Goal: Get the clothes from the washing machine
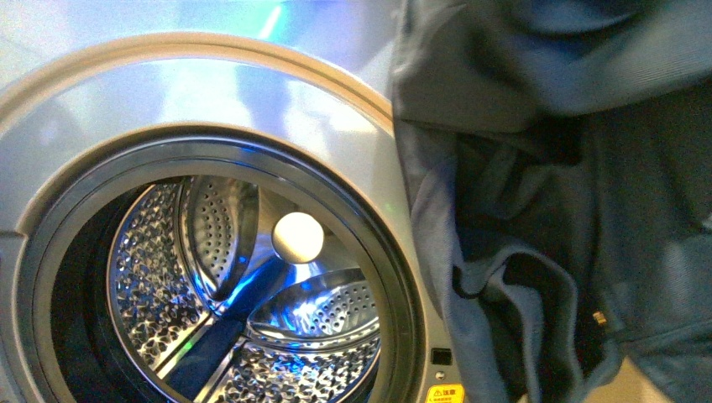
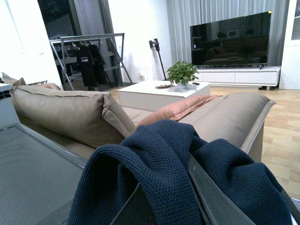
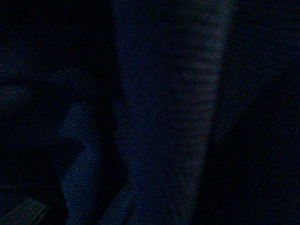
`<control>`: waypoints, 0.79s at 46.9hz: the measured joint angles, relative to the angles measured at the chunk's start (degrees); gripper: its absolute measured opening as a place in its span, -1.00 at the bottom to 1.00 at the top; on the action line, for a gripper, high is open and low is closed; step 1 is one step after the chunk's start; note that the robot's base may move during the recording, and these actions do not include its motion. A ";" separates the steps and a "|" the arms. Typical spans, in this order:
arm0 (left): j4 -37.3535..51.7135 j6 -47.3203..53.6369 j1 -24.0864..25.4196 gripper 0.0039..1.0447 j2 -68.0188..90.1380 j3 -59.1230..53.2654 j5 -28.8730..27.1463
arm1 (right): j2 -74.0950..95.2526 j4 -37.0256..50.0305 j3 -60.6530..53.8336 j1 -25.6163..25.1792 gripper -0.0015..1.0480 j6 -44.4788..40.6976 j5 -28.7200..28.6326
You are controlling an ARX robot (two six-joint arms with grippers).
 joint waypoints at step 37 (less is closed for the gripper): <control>0.00 -0.04 0.00 0.58 0.00 0.37 0.11 | -14.16 2.71 -10.71 -1.62 -0.84 9.03 6.49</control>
